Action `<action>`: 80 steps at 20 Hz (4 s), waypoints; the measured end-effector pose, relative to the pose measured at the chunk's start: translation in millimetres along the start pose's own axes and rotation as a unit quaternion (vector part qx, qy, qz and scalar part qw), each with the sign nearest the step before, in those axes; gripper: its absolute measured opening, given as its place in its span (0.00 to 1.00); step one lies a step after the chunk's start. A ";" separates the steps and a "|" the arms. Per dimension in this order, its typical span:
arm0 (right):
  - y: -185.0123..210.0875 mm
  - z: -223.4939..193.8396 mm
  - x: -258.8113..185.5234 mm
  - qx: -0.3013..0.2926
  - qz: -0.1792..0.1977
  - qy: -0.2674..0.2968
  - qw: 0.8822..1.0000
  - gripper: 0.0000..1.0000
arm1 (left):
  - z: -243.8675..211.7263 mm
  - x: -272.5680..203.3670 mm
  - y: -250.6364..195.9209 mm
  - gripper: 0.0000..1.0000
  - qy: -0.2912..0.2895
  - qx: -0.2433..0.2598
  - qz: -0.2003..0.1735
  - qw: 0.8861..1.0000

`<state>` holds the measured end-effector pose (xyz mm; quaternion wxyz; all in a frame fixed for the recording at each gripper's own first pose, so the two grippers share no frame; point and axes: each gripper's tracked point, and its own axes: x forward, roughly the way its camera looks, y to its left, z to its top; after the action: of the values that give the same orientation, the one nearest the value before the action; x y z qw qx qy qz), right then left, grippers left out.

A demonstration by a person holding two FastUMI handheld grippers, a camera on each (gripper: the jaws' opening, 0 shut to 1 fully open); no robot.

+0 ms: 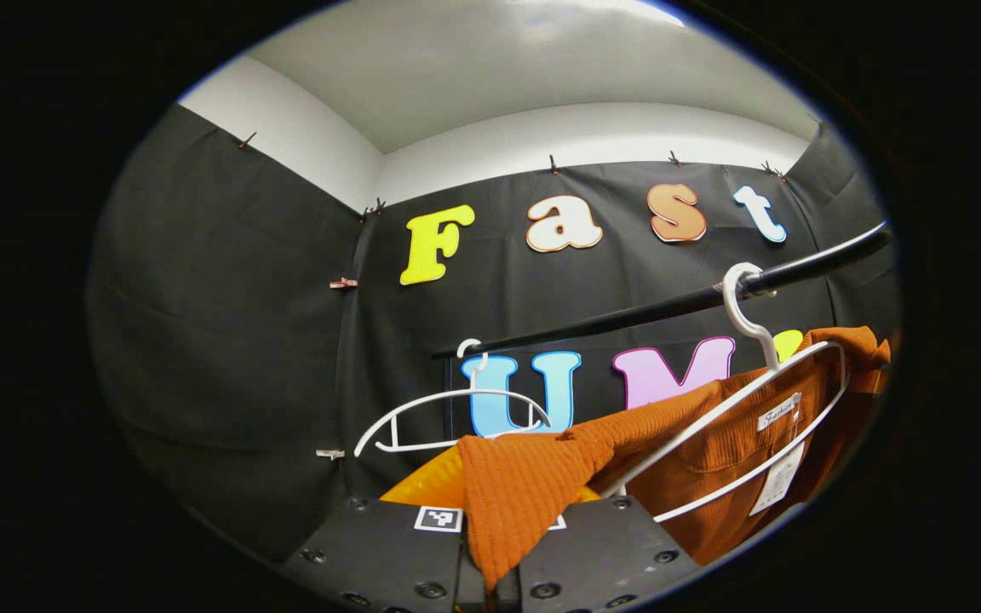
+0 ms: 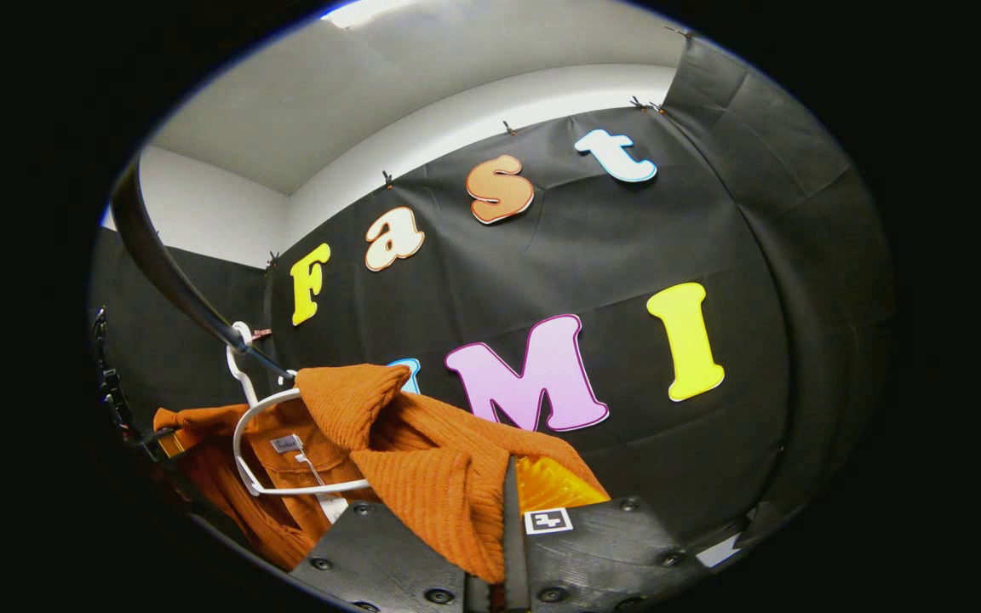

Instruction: Grasp the clothes on the hanger with both hands and then place them into the laundry hamper below.

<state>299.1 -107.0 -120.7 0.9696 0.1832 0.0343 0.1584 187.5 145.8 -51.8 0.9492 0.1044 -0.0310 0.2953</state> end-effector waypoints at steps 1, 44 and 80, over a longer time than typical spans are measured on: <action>1.1 3.9 -1.7 -0.006 0.003 -0.002 1.000 0.14 | 0.4 6.0 -0.9 0.10 -0.002 0.009 -0.005 1.000; 79.1 -58.4 4.2 0.466 0.248 0.212 0.822 0.14 | -233.2 29.4 -50.7 0.12 0.274 -0.310 -0.151 0.898; 144.3 -291.0 -89.2 0.450 0.077 0.433 0.777 0.17 | -284.7 -96.7 -148.4 0.12 0.394 -0.252 -0.222 0.856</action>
<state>135.9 92.2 -338.0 0.6439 0.5129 0.5038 0.2618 191.2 34.5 -368.1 0.9161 -0.2594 0.2963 0.0755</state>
